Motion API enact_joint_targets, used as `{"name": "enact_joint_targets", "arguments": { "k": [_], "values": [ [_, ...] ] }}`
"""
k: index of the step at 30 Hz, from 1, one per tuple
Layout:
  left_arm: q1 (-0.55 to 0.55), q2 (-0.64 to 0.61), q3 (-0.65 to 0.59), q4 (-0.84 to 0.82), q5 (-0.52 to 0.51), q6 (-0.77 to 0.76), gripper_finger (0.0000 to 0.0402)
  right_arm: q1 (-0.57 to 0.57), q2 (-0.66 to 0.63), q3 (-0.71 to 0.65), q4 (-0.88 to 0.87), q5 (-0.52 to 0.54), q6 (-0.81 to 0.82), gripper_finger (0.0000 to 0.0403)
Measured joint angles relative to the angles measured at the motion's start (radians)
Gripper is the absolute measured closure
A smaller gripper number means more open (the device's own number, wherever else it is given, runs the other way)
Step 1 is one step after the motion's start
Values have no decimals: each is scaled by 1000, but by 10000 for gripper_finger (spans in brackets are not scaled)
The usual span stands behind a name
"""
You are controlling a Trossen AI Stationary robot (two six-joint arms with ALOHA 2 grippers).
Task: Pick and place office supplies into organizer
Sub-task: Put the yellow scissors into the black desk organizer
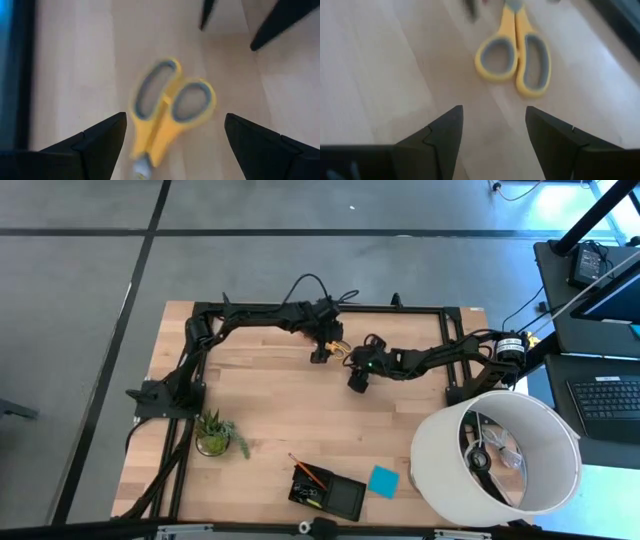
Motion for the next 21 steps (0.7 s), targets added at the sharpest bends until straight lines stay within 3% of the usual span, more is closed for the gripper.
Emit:
{"name": "enact_joint_targets", "arguments": {
  "k": [11,16,21],
  "values": [
    [-1,0,-1,-39,2,-19,70,-59,0,0,211,-16,29,185],
    [-1,0,-1,-41,2,-20,70,-104,19,33,207,-105,71,185],
    [-1,0,-1,-42,2,-20,70,-118,82,124,140,-119,46,185]
  ]
}}
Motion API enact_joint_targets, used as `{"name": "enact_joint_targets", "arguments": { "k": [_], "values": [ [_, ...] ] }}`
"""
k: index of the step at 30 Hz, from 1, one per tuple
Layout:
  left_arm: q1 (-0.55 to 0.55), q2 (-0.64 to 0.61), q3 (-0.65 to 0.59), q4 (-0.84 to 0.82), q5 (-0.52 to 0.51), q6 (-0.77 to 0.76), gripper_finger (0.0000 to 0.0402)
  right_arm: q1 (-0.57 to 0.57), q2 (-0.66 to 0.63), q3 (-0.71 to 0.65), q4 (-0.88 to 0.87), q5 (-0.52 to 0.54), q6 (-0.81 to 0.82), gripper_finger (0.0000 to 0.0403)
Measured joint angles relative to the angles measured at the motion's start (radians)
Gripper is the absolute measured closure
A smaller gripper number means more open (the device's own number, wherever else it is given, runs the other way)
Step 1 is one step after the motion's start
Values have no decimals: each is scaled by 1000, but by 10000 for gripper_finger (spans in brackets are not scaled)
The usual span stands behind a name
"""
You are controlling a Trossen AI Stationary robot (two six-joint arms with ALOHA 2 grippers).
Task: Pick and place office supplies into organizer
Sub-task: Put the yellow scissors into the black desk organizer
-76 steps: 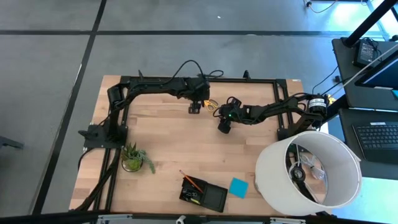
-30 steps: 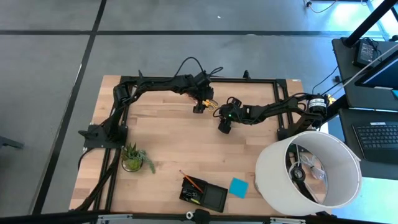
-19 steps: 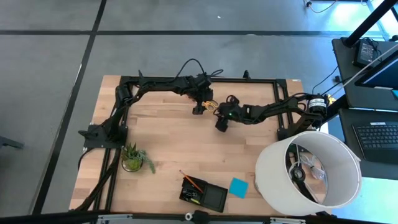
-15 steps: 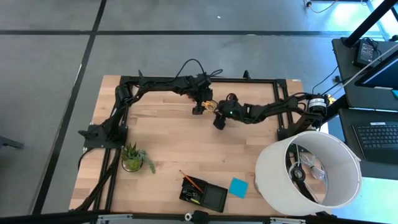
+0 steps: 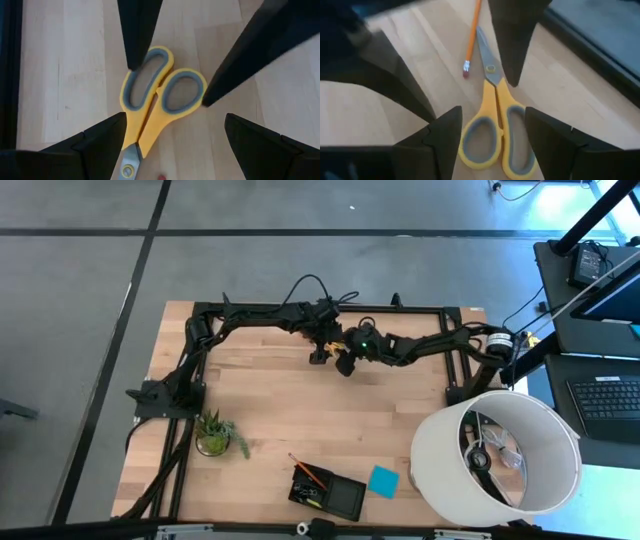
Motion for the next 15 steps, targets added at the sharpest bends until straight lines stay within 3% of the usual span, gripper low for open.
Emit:
{"name": "enact_joint_targets", "arguments": {
  "k": [6,15],
  "values": [
    [5,0,-2,-34,-26,-1,70,-31,95,101,-133,6,7,185],
    [-1,-1,1,-102,-8,0,70,-95,120,110,-152,3,30,185]
  ]
}}
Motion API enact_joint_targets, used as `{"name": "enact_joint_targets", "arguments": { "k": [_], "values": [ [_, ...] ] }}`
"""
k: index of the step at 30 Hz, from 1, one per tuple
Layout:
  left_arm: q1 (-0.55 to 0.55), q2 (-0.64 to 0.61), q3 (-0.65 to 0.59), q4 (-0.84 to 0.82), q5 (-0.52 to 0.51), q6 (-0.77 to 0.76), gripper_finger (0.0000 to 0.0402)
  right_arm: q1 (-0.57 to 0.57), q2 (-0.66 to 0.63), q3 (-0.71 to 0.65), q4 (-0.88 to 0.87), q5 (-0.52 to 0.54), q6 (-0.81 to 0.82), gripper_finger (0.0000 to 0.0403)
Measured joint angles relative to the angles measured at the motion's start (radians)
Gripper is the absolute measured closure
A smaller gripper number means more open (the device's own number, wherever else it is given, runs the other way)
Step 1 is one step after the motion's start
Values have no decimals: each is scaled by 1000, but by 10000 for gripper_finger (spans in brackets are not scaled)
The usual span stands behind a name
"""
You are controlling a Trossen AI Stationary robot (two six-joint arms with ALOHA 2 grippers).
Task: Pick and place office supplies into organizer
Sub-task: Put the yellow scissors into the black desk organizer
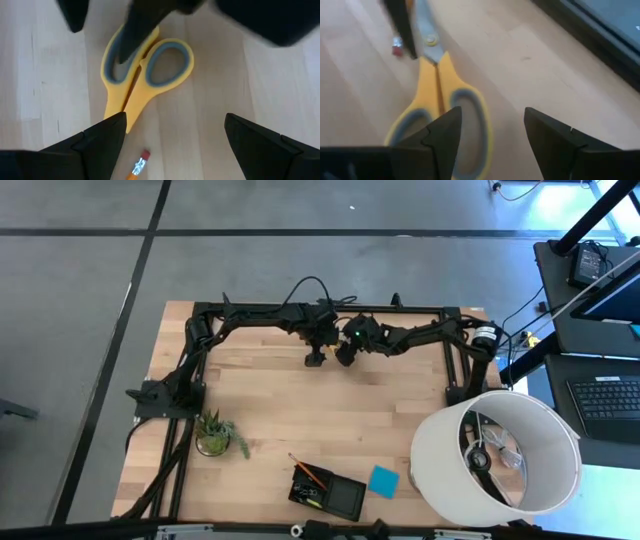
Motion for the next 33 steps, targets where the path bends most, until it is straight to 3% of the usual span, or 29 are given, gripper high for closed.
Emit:
{"name": "enact_joint_targets", "arguments": {
  "k": [14,19,33],
  "values": [
    [1,0,0,24,-1,0,70,-23,0,0,-87,2,1,185],
    [1,0,0,34,-3,0,70,-33,-1,0,-101,-56,5,189],
    [1,0,0,33,-3,-7,70,-41,56,6,-84,-100,-36,302]
  ]
}}
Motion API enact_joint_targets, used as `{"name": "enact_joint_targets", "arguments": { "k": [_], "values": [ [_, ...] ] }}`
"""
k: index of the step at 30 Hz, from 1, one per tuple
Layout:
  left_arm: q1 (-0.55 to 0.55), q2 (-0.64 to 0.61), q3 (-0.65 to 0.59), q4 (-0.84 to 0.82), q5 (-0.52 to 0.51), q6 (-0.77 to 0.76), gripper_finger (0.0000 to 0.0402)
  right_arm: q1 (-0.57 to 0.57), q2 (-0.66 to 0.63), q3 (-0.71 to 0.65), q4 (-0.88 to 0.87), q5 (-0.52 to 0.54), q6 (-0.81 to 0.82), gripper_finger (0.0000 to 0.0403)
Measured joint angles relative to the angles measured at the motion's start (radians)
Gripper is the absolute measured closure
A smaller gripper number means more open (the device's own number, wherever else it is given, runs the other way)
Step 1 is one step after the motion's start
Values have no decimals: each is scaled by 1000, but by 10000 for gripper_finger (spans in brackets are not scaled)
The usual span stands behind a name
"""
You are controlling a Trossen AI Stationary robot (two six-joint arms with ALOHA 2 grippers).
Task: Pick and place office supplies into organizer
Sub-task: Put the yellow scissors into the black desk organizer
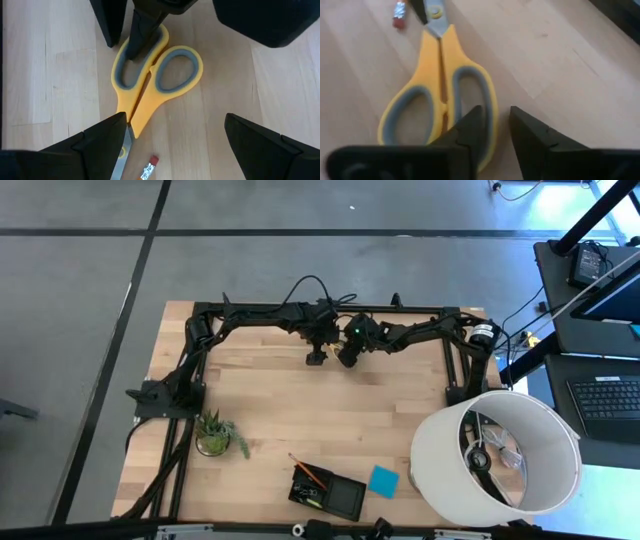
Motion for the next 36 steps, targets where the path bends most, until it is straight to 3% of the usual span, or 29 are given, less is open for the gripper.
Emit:
{"name": "enact_joint_targets", "arguments": {
  "k": [7,24,36],
  "values": [
    [0,0,0,0,0,0,70,1,1,-1,3,-4,-44,382],
    [0,0,0,-3,-1,-12,70,2,-64,-12,-8,22,-45,383],
    [-13,0,0,1,-1,-109,70,10,-73,-10,16,18,-45,383]
  ]
}}
